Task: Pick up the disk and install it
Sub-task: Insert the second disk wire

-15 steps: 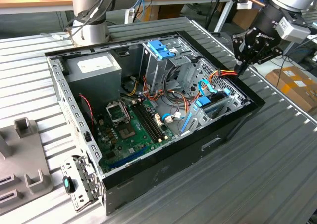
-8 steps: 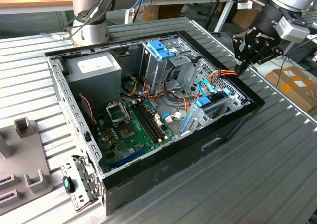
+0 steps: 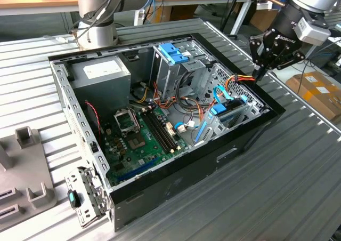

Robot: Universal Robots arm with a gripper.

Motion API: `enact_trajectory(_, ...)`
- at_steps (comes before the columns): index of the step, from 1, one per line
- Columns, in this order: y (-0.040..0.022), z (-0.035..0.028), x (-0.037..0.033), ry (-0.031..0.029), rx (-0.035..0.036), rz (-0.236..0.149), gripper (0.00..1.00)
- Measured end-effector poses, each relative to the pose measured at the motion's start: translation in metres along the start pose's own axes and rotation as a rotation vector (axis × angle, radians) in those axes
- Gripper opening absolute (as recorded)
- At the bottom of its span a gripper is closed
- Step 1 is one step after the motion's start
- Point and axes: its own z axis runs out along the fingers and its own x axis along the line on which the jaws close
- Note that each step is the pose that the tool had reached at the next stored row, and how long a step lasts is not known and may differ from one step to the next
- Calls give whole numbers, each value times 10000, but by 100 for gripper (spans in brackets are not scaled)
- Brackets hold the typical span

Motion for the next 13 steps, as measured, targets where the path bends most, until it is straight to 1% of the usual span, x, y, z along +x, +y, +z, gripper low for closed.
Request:
enact_trajectory(2, 0, 0, 0, 4, 2, 181, 16)
enact_trajectory(4, 0, 0, 0, 10, 6, 482, 16)
enact_trajectory(6, 0, 0, 0, 14, 8, 655, 16)
enact_trajectory(10, 1, 0, -2, 20, 11, 907, 16)
enact_trajectory(13, 2, 0, -2, 20, 12, 928, 16)
